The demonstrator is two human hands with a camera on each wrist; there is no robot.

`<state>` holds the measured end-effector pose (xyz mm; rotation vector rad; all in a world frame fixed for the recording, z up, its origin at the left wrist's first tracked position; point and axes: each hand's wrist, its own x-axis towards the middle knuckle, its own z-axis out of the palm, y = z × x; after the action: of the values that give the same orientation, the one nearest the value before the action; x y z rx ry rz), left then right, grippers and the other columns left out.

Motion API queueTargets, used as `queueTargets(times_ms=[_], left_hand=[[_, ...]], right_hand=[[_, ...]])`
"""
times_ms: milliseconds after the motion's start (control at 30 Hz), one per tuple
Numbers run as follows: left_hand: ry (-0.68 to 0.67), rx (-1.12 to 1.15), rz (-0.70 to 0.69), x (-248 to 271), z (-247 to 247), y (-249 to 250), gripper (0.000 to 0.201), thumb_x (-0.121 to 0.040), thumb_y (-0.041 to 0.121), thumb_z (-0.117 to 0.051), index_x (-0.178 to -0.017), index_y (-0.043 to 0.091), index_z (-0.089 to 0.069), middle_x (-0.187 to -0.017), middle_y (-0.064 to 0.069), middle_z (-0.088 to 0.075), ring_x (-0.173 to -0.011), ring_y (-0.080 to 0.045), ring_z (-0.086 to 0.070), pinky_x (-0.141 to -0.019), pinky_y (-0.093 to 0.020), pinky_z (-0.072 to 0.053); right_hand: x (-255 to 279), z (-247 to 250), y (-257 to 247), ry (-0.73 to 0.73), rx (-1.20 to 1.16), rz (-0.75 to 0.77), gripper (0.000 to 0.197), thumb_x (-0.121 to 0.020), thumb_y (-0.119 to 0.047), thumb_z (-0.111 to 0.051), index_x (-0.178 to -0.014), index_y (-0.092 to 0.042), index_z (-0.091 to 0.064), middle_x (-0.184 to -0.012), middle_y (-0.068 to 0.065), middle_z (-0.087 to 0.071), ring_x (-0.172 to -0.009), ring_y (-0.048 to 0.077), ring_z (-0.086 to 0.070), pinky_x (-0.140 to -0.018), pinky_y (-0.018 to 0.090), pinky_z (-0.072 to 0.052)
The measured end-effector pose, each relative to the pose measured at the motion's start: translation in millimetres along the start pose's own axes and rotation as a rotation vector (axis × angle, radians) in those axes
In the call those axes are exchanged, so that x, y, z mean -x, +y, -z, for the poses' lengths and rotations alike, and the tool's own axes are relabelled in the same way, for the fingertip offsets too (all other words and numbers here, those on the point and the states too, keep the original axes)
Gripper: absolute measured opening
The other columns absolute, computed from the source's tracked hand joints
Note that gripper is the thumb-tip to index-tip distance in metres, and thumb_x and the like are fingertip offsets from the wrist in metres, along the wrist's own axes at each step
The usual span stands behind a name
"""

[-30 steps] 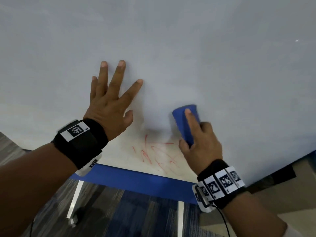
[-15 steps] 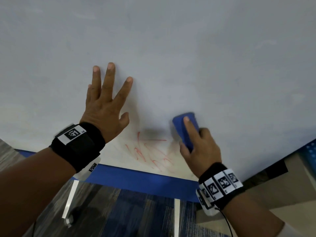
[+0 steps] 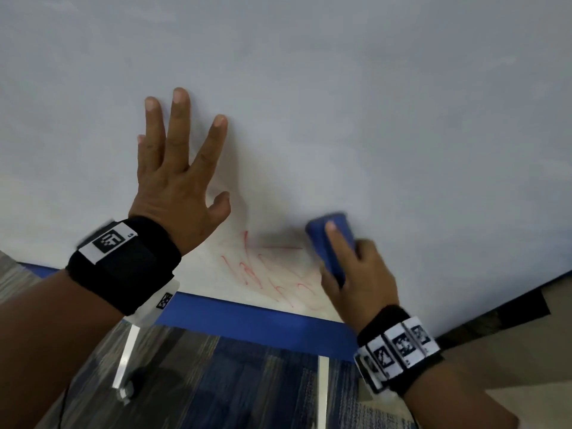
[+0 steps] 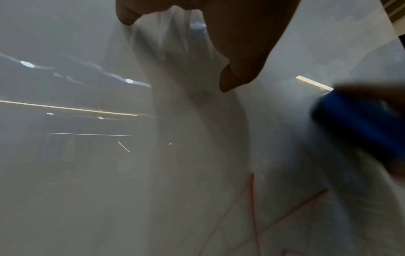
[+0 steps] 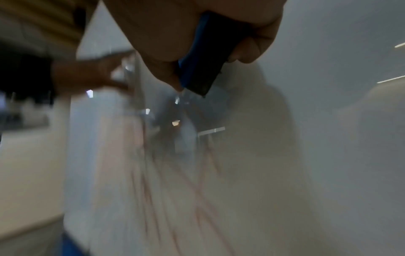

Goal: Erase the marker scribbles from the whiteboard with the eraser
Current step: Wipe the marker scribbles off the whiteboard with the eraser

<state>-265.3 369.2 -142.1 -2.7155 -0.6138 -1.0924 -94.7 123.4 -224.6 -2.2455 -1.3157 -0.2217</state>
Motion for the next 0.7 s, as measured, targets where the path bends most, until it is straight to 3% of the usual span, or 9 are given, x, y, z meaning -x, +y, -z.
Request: queueTargets(times_ms=[67,133,200,333,433,600,667,700], left_hand=[[0.008,-0.001,-0.004,0,-2,-1,0.096,-0.080,0.028,-0.070,-0.160,0.020,-0.017,-0.162,-0.031,-0.002,-0.147,-0.056,0.003,-0.116,-0.069,-0.014],[0.016,0.004,0.002,0,-4,-1,0.096,-0.080,0.028,-0.070,-0.159,0.020,-0.018,-0.161,-0.031,-0.003,-0.147,-0.056,0.003,-0.116,-0.069,-0.014],[0.028,0.005,0.009,-1,-7,0,0.096,-0.079,0.028,-0.071,-0.159,0.019,-0.019,-0.161,-0.033,-0.005,-0.146,-0.057,0.001,-0.115,-0.070,-0.016],[0.028,0.042,0.054,0,-10,2,0.097,-0.078,0.028,-0.073,-0.159,0.019,-0.021,-0.160,-0.035,-0.007,-0.146,-0.059,0.000,-0.112,-0.072,-0.016],[0.049,0.058,0.030,4,-13,-1,0.095,-0.079,0.028,-0.073,-0.159,0.021,-0.023,-0.160,-0.036,-0.009,-0.145,-0.060,-0.002,-0.114,-0.072,-0.015],[0.074,0.056,-0.054,16,-20,-21,0.090,-0.080,0.027,-0.073,-0.158,0.023,-0.028,-0.159,-0.035,-0.014,-0.145,-0.058,-0.008,-0.116,-0.068,-0.016],[0.073,0.038,-0.074,22,-23,-28,0.089,-0.080,0.026,-0.073,-0.158,0.023,-0.030,-0.160,-0.034,-0.015,-0.146,-0.056,-0.009,-0.117,-0.067,-0.016],[0.072,0.032,-0.087,24,-25,-32,0.089,-0.080,0.026,-0.073,-0.158,0.023,-0.030,-0.160,-0.033,-0.015,-0.146,-0.055,-0.010,-0.118,-0.066,-0.016]], right_hand=[[30,-31,23,-0.236,0.051,-0.013,0.113,-0.071,-0.026,-0.082,-0.153,-0.047,-0.007,-0.088,0.006,-0.051,-0.064,0.023,-0.052,-0.047,0.029,-0.043],[45,-45,38,-0.328,0.076,-0.049,0.118,-0.068,-0.026,-0.083,-0.151,-0.051,-0.002,-0.086,0.002,-0.050,-0.066,0.021,-0.054,-0.049,0.029,-0.046],[40,-40,36,-0.243,0.084,-0.041,0.115,-0.067,-0.025,-0.083,-0.151,-0.050,-0.008,-0.086,0.002,-0.051,-0.064,0.022,-0.055,-0.049,0.026,-0.044],[2,-9,7,0.167,0.008,0.021,0.093,-0.072,-0.024,-0.080,-0.147,-0.039,-0.028,-0.093,0.010,-0.051,-0.062,0.023,-0.051,-0.052,0.026,-0.036],[-5,-12,-6,0.231,-0.033,-0.036,0.092,-0.074,-0.026,-0.079,-0.148,-0.036,-0.025,-0.095,0.009,-0.049,-0.064,0.015,-0.042,-0.055,0.025,-0.034],[62,-83,22,-0.236,0.041,-0.155,0.119,-0.068,-0.026,-0.085,-0.152,-0.049,-0.004,-0.084,0.002,-0.048,-0.060,0.019,-0.051,-0.045,0.026,-0.039],[75,-93,31,-0.318,0.080,-0.207,0.122,-0.065,-0.023,-0.086,-0.150,-0.053,-0.004,-0.083,-0.001,-0.047,-0.061,0.017,-0.052,-0.047,0.025,-0.039],[72,-91,29,-0.285,0.093,-0.208,0.119,-0.065,-0.023,-0.086,-0.150,-0.053,-0.008,-0.083,0.000,-0.047,-0.060,0.018,-0.052,-0.047,0.024,-0.039]])
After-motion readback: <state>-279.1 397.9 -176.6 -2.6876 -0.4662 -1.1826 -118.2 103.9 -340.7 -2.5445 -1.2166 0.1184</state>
